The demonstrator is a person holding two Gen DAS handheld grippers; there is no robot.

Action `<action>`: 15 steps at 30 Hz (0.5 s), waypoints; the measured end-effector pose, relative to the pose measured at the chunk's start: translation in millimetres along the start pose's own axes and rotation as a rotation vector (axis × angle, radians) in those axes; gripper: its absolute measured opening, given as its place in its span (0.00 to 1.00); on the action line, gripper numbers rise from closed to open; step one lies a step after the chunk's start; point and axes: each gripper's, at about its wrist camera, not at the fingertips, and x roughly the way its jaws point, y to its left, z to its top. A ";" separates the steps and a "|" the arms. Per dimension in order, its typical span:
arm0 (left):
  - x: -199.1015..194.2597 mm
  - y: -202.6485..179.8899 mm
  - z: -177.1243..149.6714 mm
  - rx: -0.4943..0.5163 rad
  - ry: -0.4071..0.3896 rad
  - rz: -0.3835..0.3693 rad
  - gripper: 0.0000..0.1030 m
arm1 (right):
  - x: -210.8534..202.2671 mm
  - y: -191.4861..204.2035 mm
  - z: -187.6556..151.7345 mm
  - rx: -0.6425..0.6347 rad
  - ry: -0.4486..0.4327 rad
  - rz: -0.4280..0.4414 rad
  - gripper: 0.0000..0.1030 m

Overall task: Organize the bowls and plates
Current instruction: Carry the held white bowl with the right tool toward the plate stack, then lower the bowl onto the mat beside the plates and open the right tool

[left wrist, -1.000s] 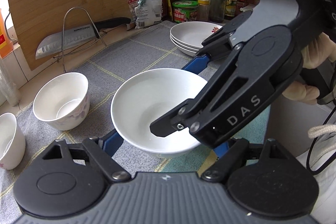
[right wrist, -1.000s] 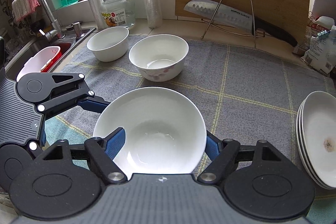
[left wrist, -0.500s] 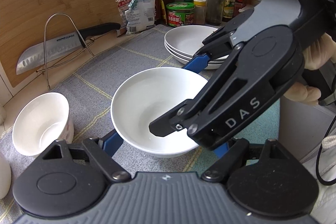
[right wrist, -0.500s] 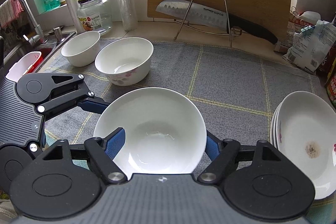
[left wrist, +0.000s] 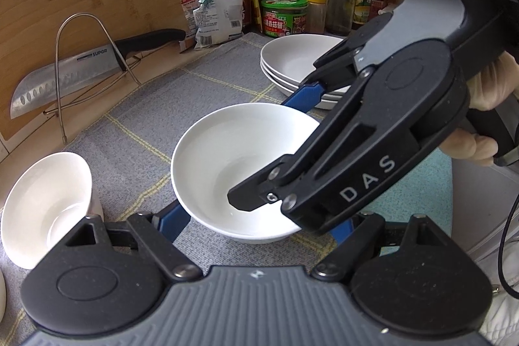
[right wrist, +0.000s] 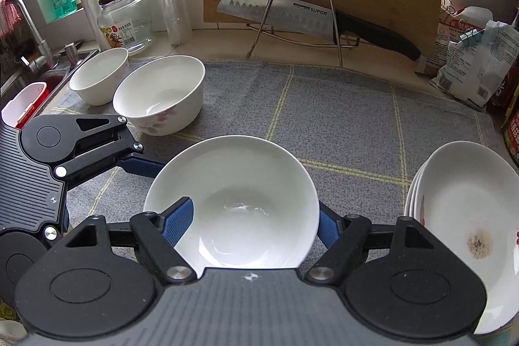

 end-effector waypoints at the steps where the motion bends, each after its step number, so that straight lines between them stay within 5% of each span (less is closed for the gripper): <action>1: 0.3 0.4 0.1 -0.001 0.000 0.000 0.84 | 0.6 -0.1 0.1 -0.001 0.001 0.000 0.80; 15: 1.3 2.3 -2.6 -0.001 0.013 0.015 0.84 | 9.4 0.9 1.6 -0.002 0.007 0.017 0.81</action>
